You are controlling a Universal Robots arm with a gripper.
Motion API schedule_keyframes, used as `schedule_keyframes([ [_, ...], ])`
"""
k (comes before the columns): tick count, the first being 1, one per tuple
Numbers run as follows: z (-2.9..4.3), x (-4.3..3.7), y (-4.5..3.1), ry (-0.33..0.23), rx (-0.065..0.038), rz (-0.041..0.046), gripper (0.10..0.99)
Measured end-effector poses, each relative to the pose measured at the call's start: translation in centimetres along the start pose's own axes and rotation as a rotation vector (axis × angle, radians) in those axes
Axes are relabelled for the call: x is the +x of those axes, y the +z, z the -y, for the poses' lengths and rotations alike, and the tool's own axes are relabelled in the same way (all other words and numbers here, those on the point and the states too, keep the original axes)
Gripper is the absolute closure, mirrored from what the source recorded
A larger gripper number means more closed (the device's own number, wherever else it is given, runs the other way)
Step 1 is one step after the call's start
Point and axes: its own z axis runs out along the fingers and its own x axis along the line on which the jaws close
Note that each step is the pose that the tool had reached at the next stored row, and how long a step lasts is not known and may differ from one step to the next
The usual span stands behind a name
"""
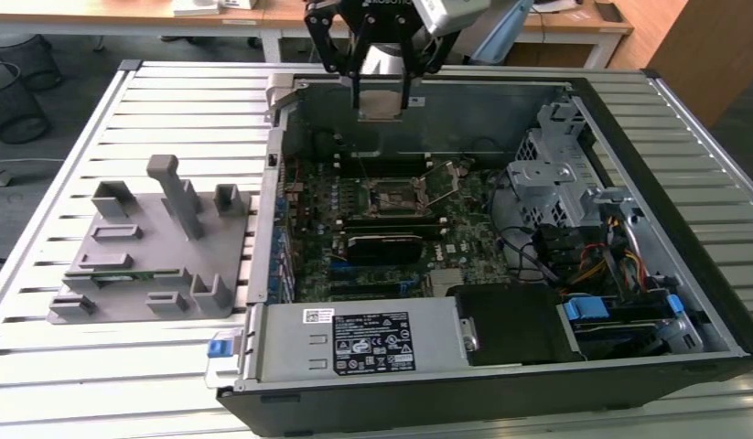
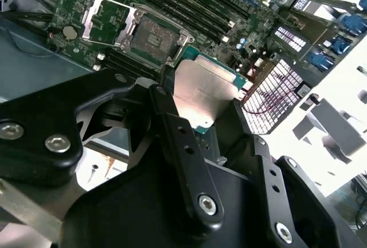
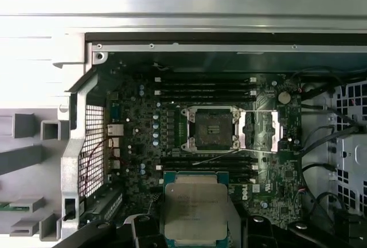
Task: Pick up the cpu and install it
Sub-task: 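Pick up the cpu and move it towards the insertion slot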
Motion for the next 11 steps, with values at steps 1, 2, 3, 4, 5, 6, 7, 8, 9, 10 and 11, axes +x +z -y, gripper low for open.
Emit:
schedule_keyframes([
  [1, -0.06, -0.18, 0.01, 0.0, 0.0, 0.0, 0.561],
  [2, -0.1, -0.34, 0.02, 0.0, 0.0, 0.0, 0.561],
  [3, -0.15, -0.53, 0.03, 0.0, 0.0, 0.0, 0.561],
  [4, -0.19, -0.71, 0.03, 0.0, 0.0, 0.0, 0.561],
  [5, -0.21, -0.87, 0.04, 0.0, 0.0, 0.0, 0.561],
  [6, -0.24, -1.04, 0.04, 0.0, 0.0, -0.0001, 0.561],
  [7, -0.27, -1.2, 0.05, 0.0, 0.0, 0.0, 0.561],
  [8, -0.3, -1.41, 0.06, 0.0, 0.0, 0.0, 0.561],
  [9, -0.33, -1.6, 0.08, 0.0, 0.0, 0.0, 0.561],
  [10, -0.35, -1.76, 0.09, 0.0, 0.0, 0.0, 0.561],
  [11, -0.36, -1.86, 0.1, 0.0, 0.0, 0.0, 0.561],
])
